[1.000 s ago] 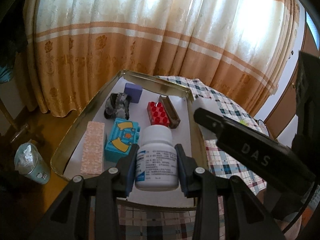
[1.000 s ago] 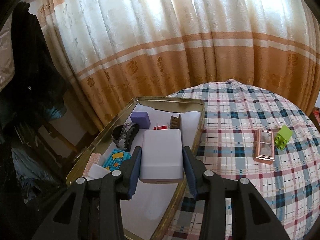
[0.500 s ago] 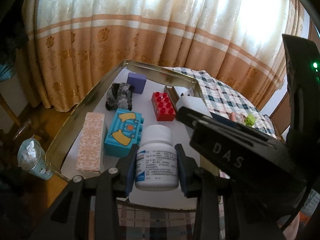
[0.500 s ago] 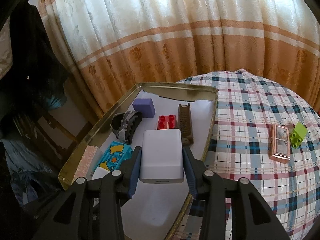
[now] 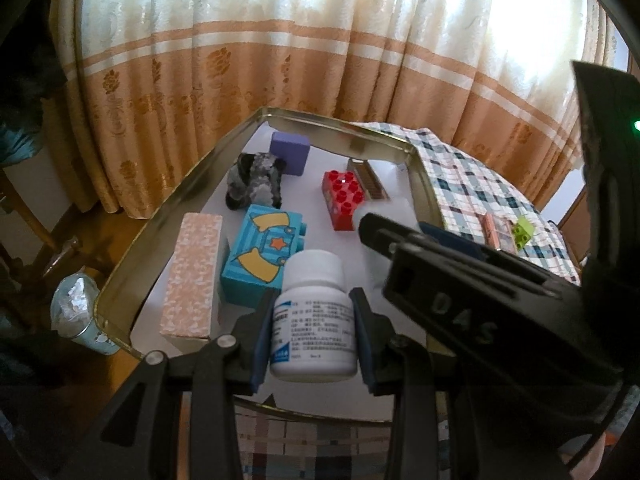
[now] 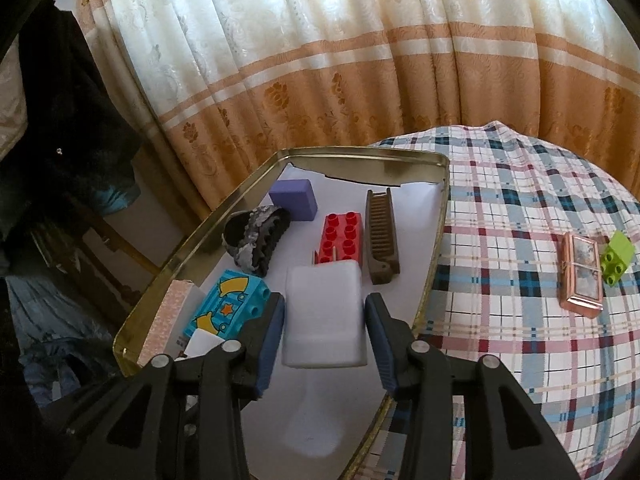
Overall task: Organize rigid objects
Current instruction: 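Lower the charger and bottle into the tray and open both tools, then withdraw both tools from the tray toward the mirror case and green cube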
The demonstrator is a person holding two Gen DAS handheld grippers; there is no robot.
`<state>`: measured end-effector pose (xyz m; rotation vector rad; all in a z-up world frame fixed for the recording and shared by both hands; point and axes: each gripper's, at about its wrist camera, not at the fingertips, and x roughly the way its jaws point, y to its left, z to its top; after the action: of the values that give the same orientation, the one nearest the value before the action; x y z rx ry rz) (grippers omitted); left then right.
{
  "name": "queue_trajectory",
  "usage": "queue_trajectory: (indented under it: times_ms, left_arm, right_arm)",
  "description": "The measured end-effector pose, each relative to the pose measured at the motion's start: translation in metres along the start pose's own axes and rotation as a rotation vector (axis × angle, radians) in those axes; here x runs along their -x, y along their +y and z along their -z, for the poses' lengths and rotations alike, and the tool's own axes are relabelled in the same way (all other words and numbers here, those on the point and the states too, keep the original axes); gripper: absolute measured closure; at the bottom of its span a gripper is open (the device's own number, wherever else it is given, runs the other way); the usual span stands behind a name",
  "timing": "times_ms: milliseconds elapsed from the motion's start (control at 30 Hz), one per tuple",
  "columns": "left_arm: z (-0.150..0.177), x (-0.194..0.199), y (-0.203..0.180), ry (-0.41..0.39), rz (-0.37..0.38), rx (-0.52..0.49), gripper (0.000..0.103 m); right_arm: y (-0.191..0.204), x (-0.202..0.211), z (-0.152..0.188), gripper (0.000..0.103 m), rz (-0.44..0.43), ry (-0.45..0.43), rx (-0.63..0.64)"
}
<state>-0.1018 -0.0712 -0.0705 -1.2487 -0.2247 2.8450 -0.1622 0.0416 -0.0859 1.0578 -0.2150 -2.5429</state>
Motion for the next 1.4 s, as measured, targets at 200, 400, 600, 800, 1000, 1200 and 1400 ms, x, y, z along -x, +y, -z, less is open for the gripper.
queue_trajectory:
  times_ms: [200,400,600,800,1000,1200,1400]
  left_arm:
    - [-0.001,0.012,0.004,-0.041,-0.036,0.036,0.024]
    - [-0.003,0.027,0.016,-0.107,-0.040,0.140,0.007]
    - [0.005,0.029,0.008,-0.118,-0.075,0.141,0.006]
    - [0.016,0.035,-0.030,-0.187,-0.116,-0.011,0.006]
    - [0.027,0.035,-0.070,-0.203,-0.081,-0.152,0.006]
    - [0.038,0.036,-0.100,-0.242,-0.084,-0.276,0.006]
    - [0.039,0.031,-0.103,-0.197,-0.063,-0.267,0.006]
  right_arm:
    - [-0.010,0.031,-0.003,0.035,-0.013,-0.115,-0.043]
    - [-0.043,0.072,0.000,0.026,0.114,-0.252,-0.132]
    - [-0.077,0.085,0.016,0.026,0.262,-0.272,-0.197]
    - [-0.101,0.095,0.032,0.026,0.372,-0.287,-0.209]
    - [-0.115,0.099,0.045,0.026,0.433,-0.275,-0.226]
    - [-0.125,0.101,0.048,0.026,0.418,-0.251,-0.261]
    - [-0.131,0.104,0.053,0.026,0.427,-0.234,-0.269]
